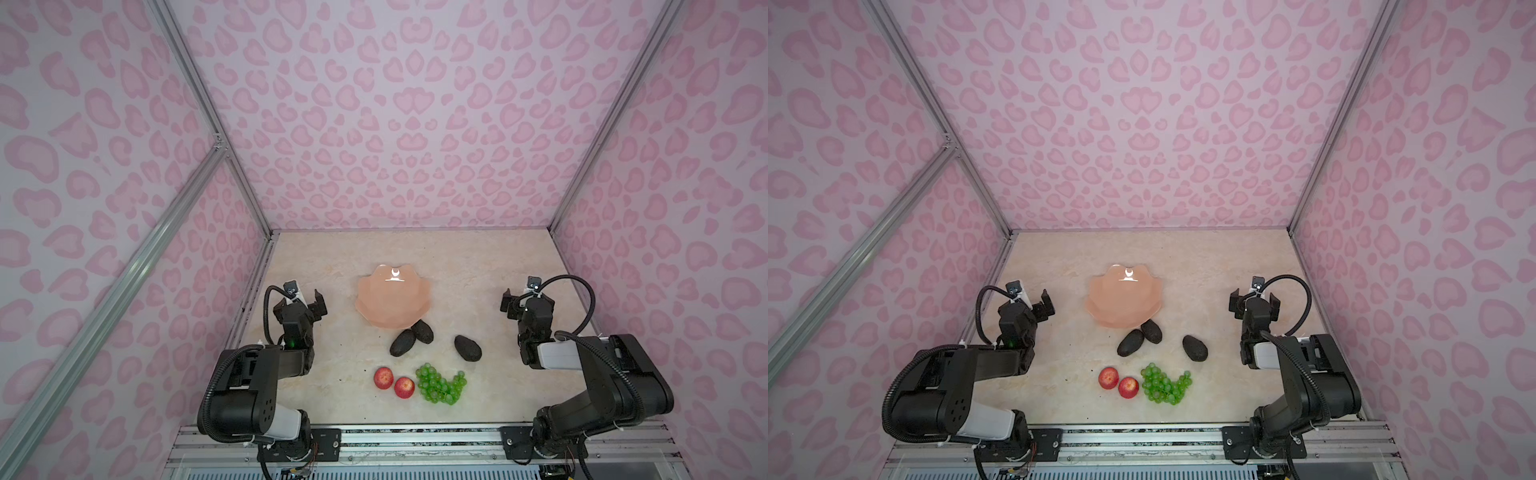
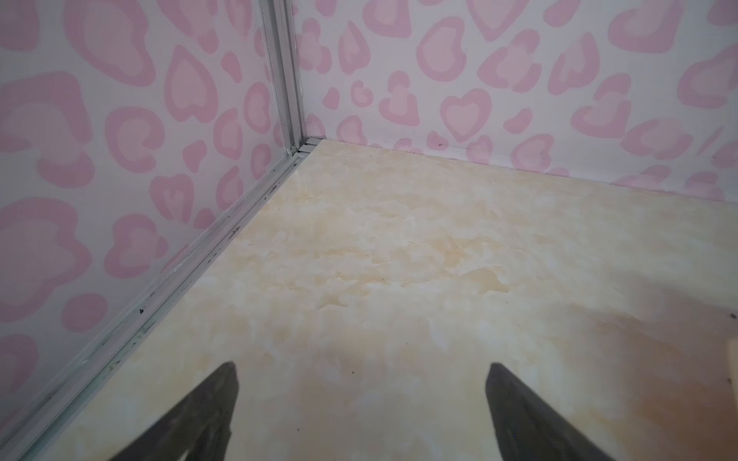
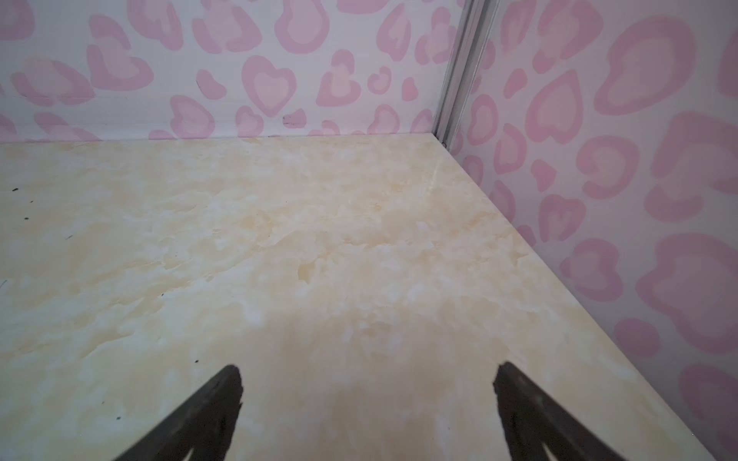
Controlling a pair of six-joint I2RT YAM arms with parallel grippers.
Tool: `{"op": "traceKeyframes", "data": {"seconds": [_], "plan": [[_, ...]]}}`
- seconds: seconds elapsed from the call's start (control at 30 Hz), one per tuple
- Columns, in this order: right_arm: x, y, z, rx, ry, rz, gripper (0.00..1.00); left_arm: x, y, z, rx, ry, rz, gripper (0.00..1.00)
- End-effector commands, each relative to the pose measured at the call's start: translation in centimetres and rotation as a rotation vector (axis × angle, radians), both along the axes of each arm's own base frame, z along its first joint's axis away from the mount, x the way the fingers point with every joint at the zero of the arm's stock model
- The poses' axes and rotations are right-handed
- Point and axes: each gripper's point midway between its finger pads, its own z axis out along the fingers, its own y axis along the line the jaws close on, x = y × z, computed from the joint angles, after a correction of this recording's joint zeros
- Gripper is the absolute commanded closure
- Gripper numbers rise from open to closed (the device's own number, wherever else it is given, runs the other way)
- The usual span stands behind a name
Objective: Arrange fruit in a fruit bowl
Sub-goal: Pick up the fruit from the center of the table.
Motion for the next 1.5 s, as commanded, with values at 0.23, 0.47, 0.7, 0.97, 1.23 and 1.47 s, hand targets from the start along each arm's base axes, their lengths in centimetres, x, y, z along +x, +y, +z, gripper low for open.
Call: {"op": "traceKeyframes", "data": {"seconds": [0.23, 0.47, 0.7, 0.97, 1.23, 1.47], "plan": [[0.1, -0.2, 0.2, 0.006, -0.014, -0.013, 0.01, 0.2, 0.0, 0.9, 0.008, -0.036, 0.002, 0.03], [0.2, -0.2, 0.3, 0.008, -0.015, -0.012, 0.01, 0.3, 0.0, 0.9, 0.008, -0.035, 0.002, 0.03], [0.2, -0.2, 0.2, 0.010, -0.013, -0.009, 0.01, 0.3, 0.0, 0.9, 0.008, -0.034, 0.002, 0.02], [0.9, -0.2, 3.8, -0.021, -0.026, -0.045, 0.01, 0.4, 0.3, 1.8, 0.006, -0.026, 0.020, 0.01], [1.9, 5.3, 6.1, 0.366, 0.256, 0.125, 0.03, 1.5, 0.4, 10.1, -0.156, 0.188, 0.079, 0.02], [-4.9, 14.4, 4.2, 0.152, 0.527, 0.314, 0.07, -1.4, -1.0, 13.4, -0.255, 0.032, 0.008, 0.02]]}}
